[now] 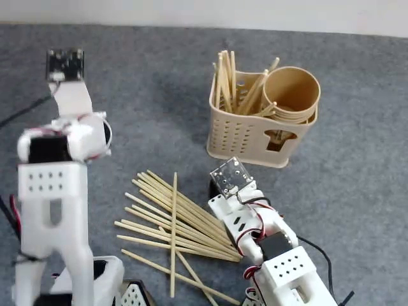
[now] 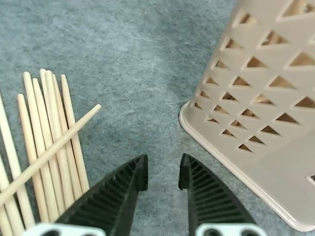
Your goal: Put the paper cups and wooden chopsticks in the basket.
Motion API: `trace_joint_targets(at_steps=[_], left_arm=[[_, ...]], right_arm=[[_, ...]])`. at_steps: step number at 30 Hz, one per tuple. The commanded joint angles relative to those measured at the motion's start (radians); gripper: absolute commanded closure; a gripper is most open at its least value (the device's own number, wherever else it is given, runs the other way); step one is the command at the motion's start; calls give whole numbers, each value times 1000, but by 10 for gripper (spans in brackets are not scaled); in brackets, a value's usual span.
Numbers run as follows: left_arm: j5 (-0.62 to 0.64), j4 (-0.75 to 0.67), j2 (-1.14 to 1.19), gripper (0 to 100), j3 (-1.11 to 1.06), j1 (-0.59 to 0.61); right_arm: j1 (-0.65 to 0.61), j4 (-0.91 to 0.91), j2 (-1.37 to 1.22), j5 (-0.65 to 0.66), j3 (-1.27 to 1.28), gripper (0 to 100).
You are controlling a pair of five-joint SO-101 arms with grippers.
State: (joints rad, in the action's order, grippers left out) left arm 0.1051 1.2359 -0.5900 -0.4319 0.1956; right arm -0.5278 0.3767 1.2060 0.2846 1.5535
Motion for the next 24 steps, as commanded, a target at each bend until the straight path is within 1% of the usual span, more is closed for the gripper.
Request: trace_joint_targets(at_steps=[1,4,6,10,14,18,24], left_arm=[[-5,-138,-159,995,-196,54],[-5,-166,-186,995,-269,99],[-5,-166,-186,995,-302,130],[-5,-189,-189,995,-364,186],[-2,-292,-193,995,-473,214],[2,-393,-194,995,-559,237],[2,-416,-194,995,-608,268]], right_arm=[[8,-18,19,5,-12,879],[8,-16,19,-2,-12,879],[10,-4,19,-41,-10,879],[7,136,18,-58,-79,879],[8,234,18,-61,-156,879],[8,269,18,-123,-189,879],[5,414,16,-129,-314,879]])
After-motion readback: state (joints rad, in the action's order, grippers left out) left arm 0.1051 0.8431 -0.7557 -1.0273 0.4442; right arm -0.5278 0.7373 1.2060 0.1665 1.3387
